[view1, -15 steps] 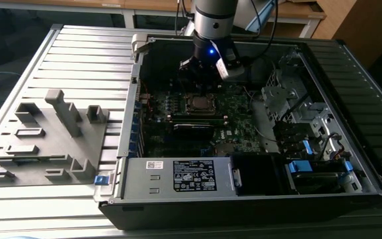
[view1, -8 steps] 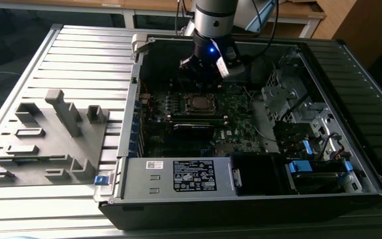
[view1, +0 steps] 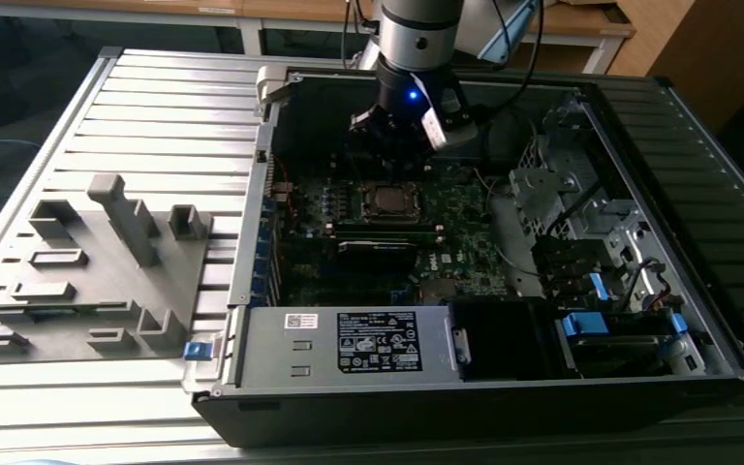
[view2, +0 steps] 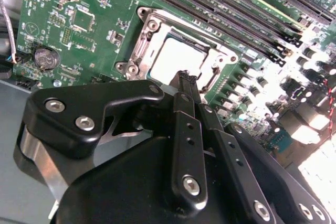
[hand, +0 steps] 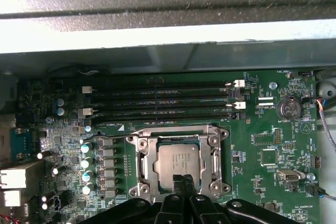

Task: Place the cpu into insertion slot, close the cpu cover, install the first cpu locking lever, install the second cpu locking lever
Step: 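Install the first cpu locking lever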

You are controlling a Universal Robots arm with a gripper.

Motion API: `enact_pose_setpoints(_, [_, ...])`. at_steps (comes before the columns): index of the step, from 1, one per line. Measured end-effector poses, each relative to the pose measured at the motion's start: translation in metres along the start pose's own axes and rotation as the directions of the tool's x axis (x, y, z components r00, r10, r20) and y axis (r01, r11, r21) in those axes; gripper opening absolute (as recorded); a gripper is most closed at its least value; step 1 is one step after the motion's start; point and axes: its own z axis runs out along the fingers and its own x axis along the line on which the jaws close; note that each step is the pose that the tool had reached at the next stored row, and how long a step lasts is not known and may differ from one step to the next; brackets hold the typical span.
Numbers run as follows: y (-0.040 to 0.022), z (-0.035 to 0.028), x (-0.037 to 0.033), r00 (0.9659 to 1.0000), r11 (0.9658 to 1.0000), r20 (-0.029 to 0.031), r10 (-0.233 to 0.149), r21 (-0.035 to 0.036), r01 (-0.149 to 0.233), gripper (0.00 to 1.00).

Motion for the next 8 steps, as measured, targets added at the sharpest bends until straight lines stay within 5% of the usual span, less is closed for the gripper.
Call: enact_pose_setpoints(8, [0.0000, -0.0017, 0.0000, 1.0000, 1.0000, 0.0000, 0.000, 0.0001, 0.000, 0.11])
